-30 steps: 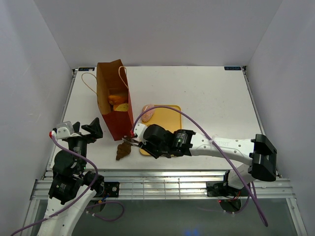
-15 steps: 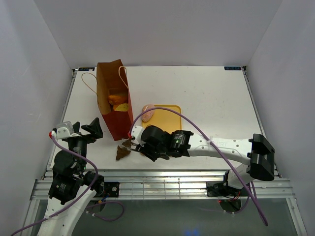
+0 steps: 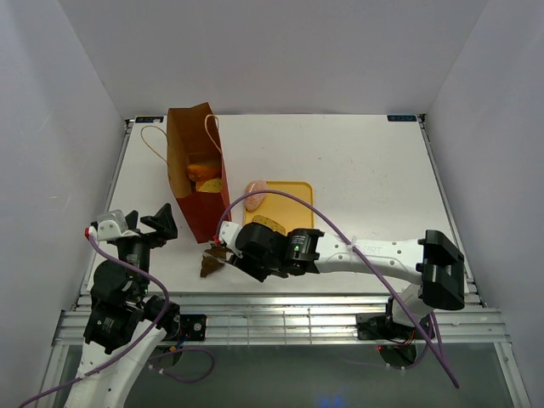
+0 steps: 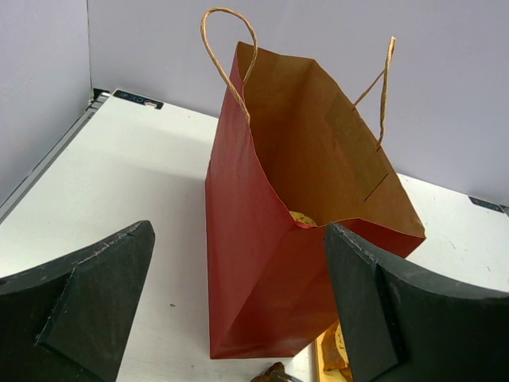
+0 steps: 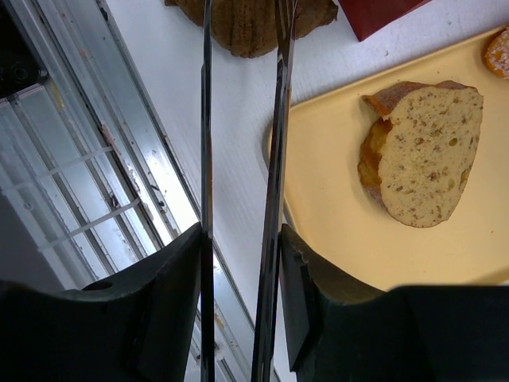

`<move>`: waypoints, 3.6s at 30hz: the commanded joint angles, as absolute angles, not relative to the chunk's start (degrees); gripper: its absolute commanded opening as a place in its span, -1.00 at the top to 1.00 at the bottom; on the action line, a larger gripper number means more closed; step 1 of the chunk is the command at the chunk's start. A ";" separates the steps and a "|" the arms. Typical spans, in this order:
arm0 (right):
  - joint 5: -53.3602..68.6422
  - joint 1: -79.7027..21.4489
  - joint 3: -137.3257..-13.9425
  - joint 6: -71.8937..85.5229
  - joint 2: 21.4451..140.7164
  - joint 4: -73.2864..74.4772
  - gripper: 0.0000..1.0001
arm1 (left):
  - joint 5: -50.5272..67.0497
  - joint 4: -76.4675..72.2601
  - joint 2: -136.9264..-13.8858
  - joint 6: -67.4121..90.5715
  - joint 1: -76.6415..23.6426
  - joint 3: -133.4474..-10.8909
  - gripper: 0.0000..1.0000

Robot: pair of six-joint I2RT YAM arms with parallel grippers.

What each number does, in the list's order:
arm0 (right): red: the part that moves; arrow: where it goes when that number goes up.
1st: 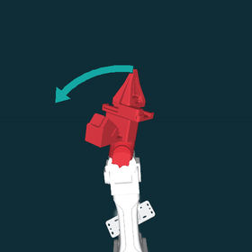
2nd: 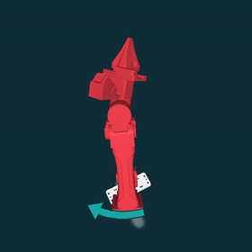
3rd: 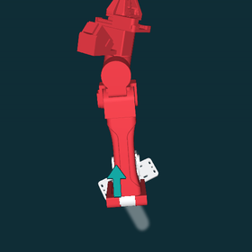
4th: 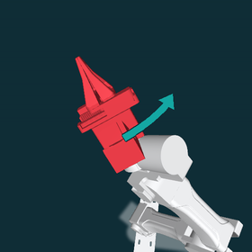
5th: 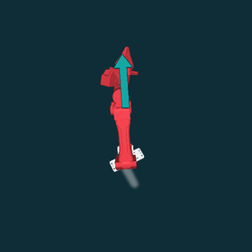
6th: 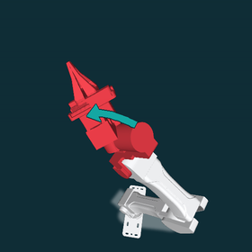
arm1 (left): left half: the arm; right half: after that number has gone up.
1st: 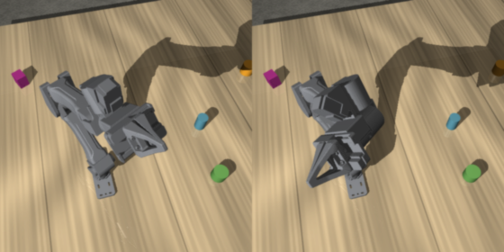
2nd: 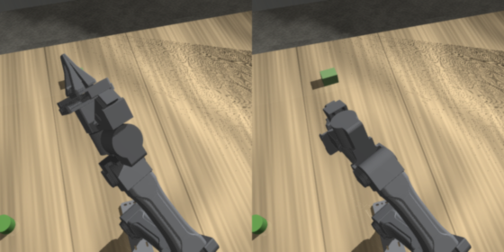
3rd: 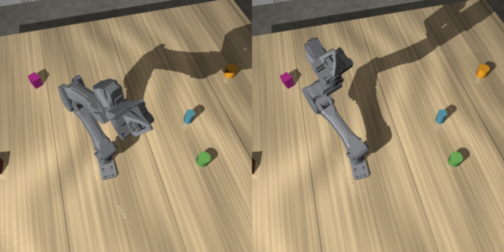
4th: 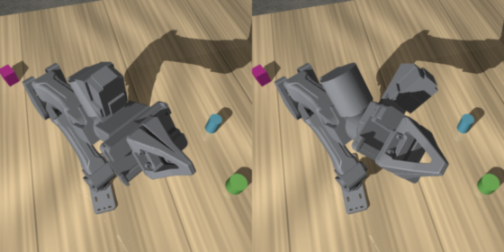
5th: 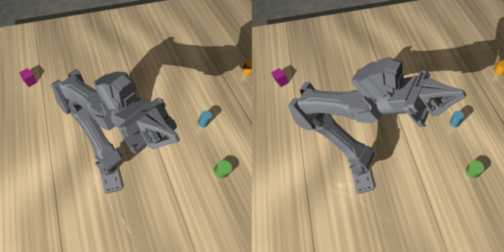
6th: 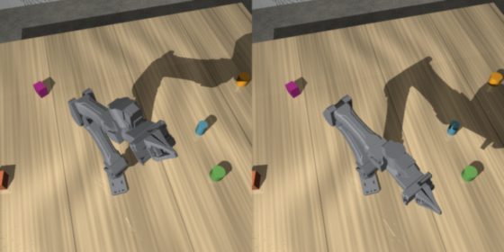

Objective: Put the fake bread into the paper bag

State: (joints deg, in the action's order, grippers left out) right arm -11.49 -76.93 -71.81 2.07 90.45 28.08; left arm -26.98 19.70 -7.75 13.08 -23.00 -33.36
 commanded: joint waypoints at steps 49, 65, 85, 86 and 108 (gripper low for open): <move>-15.21 -78.75 -75.85 0.70 91.67 37.53 0.84 | -26.28 19.69 -6.77 12.92 -23.20 -33.05 -0.96; -14.76 -78.75 -71.11 3.60 83.68 39.64 0.84 | -26.28 19.78 -6.77 12.92 -23.20 -33.13 -0.96; -6.25 -70.94 -58.46 18.36 77.00 21.20 0.22 | -26.10 19.69 -7.29 12.92 -23.20 -33.05 -0.96; -3.80 -70.32 -56.71 19.33 75.95 20.22 0.23 | -26.02 19.77 -7.38 12.92 -23.20 -33.05 -0.96; 18.19 -59.06 -45.79 29.09 73.56 2.56 -0.10 | -26.10 19.60 -7.12 12.83 -23.20 -32.96 -0.96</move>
